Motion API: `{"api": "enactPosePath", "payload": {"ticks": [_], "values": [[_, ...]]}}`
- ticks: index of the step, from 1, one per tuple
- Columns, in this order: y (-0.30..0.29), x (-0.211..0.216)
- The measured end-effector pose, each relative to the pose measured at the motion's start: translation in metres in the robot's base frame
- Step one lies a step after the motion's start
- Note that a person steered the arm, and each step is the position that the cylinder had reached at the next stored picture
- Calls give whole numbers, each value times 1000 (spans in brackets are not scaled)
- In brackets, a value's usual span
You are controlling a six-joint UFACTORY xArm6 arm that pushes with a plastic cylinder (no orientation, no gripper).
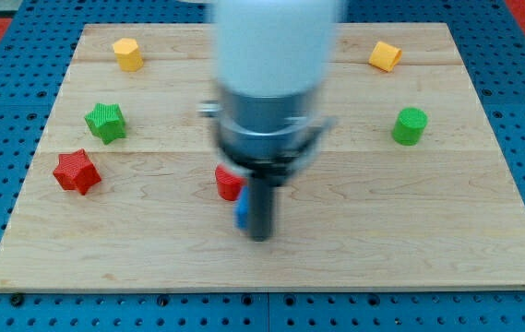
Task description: Slide the blue triangle below the red star
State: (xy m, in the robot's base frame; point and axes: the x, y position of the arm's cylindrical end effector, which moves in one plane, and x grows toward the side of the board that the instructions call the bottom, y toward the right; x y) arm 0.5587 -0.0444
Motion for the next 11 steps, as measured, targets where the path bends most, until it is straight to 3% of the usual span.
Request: {"api": "enactPosePath", "payload": {"ticks": [1,2,3,6,7,8,9,11], "values": [[1,0],[93,-14],[70,-46],[-107,-22],[-84,-40],[-124,-43],[-126,-42],[-131,-18]]}}
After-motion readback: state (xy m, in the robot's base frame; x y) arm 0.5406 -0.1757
